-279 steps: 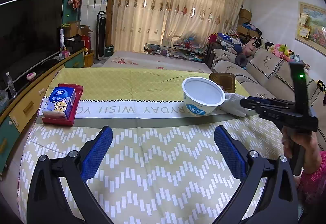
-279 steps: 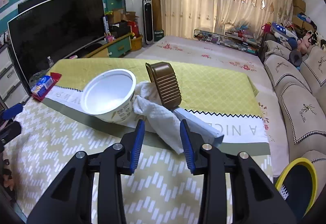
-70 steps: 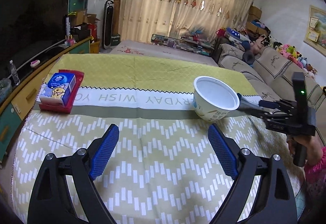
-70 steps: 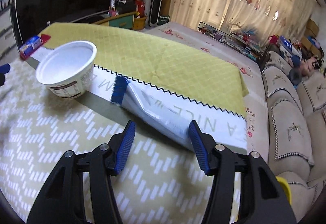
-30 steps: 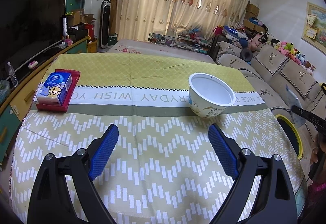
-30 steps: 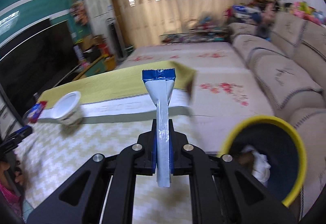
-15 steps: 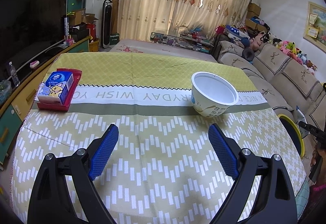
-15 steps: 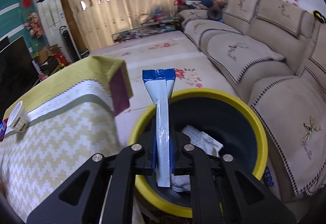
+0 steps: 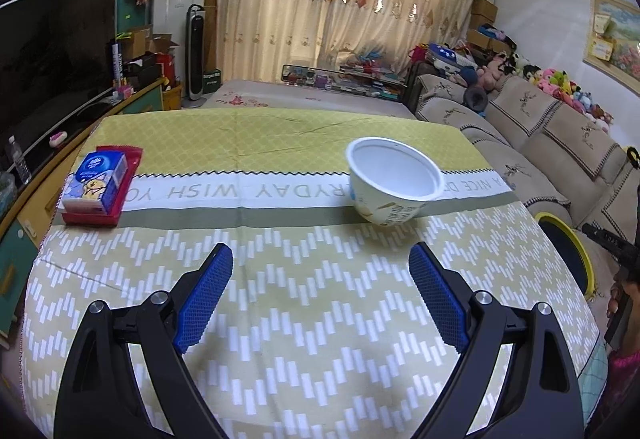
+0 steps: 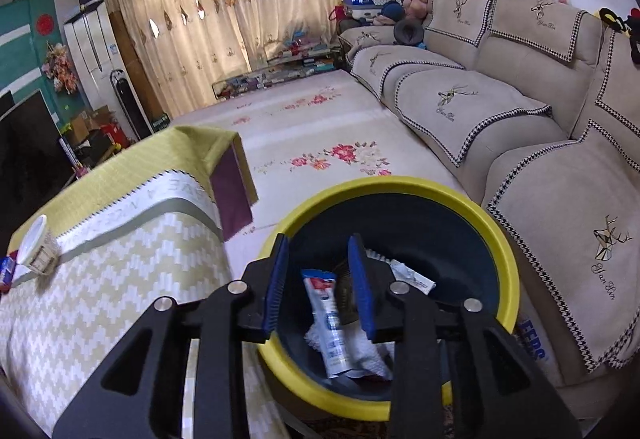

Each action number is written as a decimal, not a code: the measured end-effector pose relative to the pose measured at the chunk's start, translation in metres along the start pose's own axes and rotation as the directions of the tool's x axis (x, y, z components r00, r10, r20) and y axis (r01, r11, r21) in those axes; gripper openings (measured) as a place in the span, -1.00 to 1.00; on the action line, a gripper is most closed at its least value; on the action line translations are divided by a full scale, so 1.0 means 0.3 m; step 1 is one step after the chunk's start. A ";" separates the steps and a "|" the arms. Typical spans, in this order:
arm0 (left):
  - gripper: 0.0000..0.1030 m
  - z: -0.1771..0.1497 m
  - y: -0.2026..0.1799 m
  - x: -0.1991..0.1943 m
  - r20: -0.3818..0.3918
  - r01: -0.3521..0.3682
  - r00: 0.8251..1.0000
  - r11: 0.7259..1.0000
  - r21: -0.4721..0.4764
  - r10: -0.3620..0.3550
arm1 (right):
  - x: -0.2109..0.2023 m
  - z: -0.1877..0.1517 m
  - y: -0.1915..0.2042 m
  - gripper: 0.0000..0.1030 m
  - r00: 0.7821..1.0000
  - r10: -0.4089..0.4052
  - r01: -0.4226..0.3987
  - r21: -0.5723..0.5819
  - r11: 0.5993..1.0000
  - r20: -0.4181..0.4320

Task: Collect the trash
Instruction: 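Carry the silver tube with the right gripper into the bin and release, then reach the left gripper to the white bowl rim and grasp it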

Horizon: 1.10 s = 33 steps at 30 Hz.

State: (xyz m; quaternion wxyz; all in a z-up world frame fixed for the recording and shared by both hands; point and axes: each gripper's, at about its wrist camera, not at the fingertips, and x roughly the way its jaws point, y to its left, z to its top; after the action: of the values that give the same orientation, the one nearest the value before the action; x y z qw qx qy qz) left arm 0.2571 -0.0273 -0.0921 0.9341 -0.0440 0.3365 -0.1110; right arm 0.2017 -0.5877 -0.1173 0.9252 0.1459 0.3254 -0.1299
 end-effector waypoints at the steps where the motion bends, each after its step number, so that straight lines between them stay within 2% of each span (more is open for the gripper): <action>1: 0.72 0.003 -0.009 0.001 -0.008 0.012 1.000 1.000 0.000 -0.012 | -0.010 -0.003 0.010 -0.40 1.000 0.008 -0.008 0.001 1.000 0.007; 3: 0.72 0.012 -0.028 0.003 -0.024 0.031 0.999 0.999 0.004 -0.031 | -0.041 -0.012 0.046 -0.34 0.999 0.031 -0.031 -0.004 1.000 0.040; 6: 0.72 0.038 -0.082 0.008 -0.034 0.026 0.999 0.998 0.051 -0.025 | -0.077 -0.028 0.108 -0.30 0.995 0.055 -0.052 -0.035 0.998 0.081; 9: 0.72 0.081 -0.154 0.015 -0.025 0.026 0.999 0.991 0.131 -0.022 | -0.109 -0.048 0.164 -0.29 0.990 0.054 -0.046 -0.067 0.997 0.126; 14: 0.71 0.143 -0.301 0.079 -0.042 0.053 0.998 0.960 0.273 -0.043 | -0.152 -0.073 0.200 -0.23 0.983 0.037 -0.024 -0.078 0.997 0.177; 17: 0.59 0.169 -0.374 0.161 -0.078 0.054 0.997 0.941 0.334 -0.030 | -0.175 -0.081 0.207 -0.17 0.976 0.013 0.005 -0.080 0.997 0.217; 20: 0.44 0.190 -0.393 0.223 -0.110 0.055 0.994 0.939 0.339 -0.019 | -0.183 -0.084 0.210 -0.16 0.971 -0.013 0.031 -0.075 0.997 0.238; 23: 0.35 0.207 -0.391 0.298 -0.143 0.033 0.990 0.941 0.337 0.016 | -0.194 -0.086 0.212 -0.04 0.967 -0.029 0.049 -0.073 0.996 0.254; 26: 0.17 0.213 -0.375 0.368 -0.197 0.038 0.980 0.950 0.310 0.025 | -0.198 -0.088 0.215 -0.02 0.963 -0.040 0.061 -0.071 0.996 0.267; 28: -0.03 0.210 -0.367 0.405 -0.230 0.051 0.973 0.954 0.295 0.020 | -0.199 -0.087 0.214 0.01 0.962 -0.042 0.064 -0.072 0.995 0.269; 30: -0.16 0.207 -0.363 0.421 -0.239 0.048 0.971 0.953 0.299 0.027 | -0.197 -0.084 0.213 0.05 0.962 -0.043 0.064 -0.070 0.995 0.268; 32: -0.45 0.203 -0.363 0.428 -0.242 0.047 0.970 0.950 0.309 0.030 | -0.196 -0.083 0.210 0.05 0.963 -0.047 0.066 -0.066 0.996 0.267; 33: -0.67 0.201 -0.362 0.432 -0.249 0.052 0.968 0.951 0.306 0.028 | -0.198 -0.083 0.207 0.05 0.961 -0.048 0.067 -0.060 0.996 0.271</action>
State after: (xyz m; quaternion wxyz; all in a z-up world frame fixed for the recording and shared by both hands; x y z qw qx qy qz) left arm 0.3734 -0.1629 -0.1089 0.8786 0.1156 0.4298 -0.1729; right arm 0.1637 -0.5128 -0.0864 0.9610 0.0858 0.2052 -0.1642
